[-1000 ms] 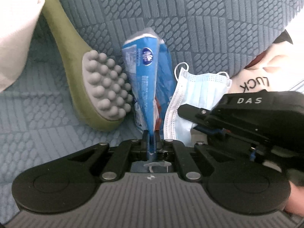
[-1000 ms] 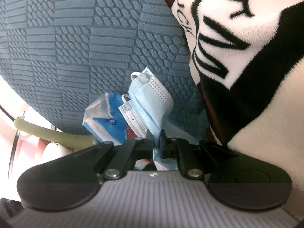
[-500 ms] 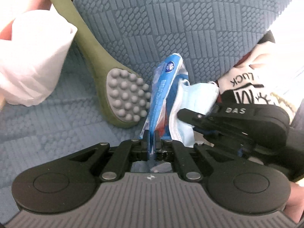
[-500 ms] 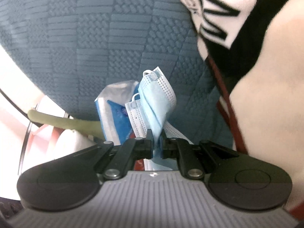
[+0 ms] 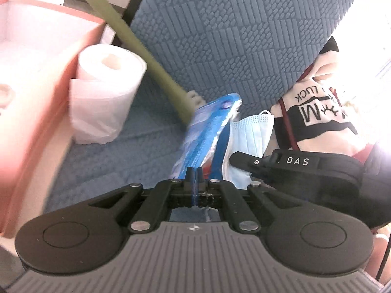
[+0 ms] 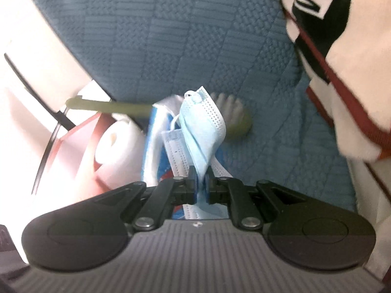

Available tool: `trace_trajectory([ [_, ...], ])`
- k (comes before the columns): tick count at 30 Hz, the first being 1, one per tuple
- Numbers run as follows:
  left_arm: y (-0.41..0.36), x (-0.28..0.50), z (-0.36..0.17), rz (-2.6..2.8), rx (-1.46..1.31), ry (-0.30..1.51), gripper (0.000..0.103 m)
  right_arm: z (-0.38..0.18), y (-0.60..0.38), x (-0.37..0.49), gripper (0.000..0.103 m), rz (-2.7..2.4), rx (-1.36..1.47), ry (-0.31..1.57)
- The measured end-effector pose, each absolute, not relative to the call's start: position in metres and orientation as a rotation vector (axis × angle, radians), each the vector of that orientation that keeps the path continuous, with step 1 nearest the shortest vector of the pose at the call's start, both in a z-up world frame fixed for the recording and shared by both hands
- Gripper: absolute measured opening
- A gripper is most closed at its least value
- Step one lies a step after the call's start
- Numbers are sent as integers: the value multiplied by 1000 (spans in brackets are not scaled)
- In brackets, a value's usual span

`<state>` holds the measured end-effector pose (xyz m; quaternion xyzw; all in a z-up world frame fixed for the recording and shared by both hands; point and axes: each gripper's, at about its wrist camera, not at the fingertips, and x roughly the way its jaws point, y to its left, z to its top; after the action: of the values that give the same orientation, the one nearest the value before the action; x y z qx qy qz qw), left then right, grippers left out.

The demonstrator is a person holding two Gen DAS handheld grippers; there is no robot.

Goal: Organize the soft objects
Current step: 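Lift the wet-wipe packet with the left tool while the right tool lifts the face mask, then carry the wet-wipe packet and face mask in both tools over the pink box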

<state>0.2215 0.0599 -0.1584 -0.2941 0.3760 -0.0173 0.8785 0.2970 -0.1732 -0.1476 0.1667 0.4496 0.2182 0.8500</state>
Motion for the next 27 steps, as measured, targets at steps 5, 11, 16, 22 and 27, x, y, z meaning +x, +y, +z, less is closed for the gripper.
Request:
trace_trajectory([
  [5,79,200,-153,-37,-588,783,0,-146,-161,281,10,480,318,969],
  [11,103,171,-158,-30,-584,817,0,-148,-139,268,10,495,284,1028],
  [16,115,164,-160,1,-551,814,0,-155,-120,263,11,454,232,1071],
  [22,119,169,-162,5,-554,812,0,-156,-128,266,12,375,240,1071],
  [27,112,173,-167,-10,-529,813,1,-162,-134,263,14,342,270,1068],
])
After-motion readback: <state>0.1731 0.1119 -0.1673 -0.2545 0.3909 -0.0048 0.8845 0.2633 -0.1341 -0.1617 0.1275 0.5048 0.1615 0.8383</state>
